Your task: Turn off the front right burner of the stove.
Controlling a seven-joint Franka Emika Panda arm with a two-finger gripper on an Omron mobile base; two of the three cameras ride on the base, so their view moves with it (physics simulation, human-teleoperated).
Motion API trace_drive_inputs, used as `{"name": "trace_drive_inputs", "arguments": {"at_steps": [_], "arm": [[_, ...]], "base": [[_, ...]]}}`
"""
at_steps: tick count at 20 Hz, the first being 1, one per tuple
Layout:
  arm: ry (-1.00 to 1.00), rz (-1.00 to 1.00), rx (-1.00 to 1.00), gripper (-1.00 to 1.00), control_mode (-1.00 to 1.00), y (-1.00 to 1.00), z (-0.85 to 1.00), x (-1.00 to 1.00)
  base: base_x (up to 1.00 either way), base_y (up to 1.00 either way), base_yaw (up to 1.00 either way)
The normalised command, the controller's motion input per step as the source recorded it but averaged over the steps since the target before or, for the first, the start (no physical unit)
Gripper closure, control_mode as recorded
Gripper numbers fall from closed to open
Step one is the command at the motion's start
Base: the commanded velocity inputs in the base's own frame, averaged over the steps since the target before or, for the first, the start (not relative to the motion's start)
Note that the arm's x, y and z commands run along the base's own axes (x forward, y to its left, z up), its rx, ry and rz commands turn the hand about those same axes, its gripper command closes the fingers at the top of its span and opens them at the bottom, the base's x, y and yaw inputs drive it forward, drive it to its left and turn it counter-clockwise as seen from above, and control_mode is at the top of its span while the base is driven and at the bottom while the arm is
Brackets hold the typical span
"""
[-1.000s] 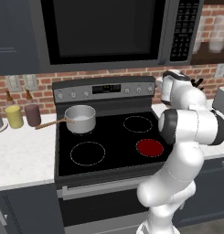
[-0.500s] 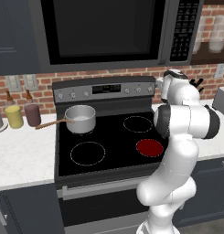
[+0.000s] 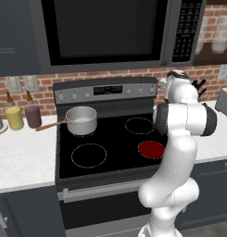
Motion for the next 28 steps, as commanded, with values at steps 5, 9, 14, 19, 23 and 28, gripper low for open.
{"name": "trace_drive_inputs", "arguments": {"at_steps": [5, 9, 14, 19, 23, 28], "arm": [[0.0, 0.0, 0.0, -1.0, -1.0, 0.0, -0.1, 0.22], [0.0, 0.0, 0.0, -1.0, -1.0, 0.0, -0.16, 0.24], [-0.02, 0.0, 0.0, -1.0, -1.0, 0.0, -0.19, 0.22], [-0.02, 0.0, 0.0, -1.0, -1.0, 0.0, -0.18, 0.28], [-0.01, 0.0, 0.0, -1.0, -1.0, 0.0, -0.22, 0.36], [-0.01, 0.0, 0.0, -1.0, -1.0, 0.0, -0.2, 0.35]], "base": [[0.0, 0.0, 0.0], [0.0, 0.0, 0.0], [0.0, 0.0, 0.0], [0.0, 0.0, 0.0], [0.0, 0.0, 0.0], [0.0, 0.0, 0.0]]}}
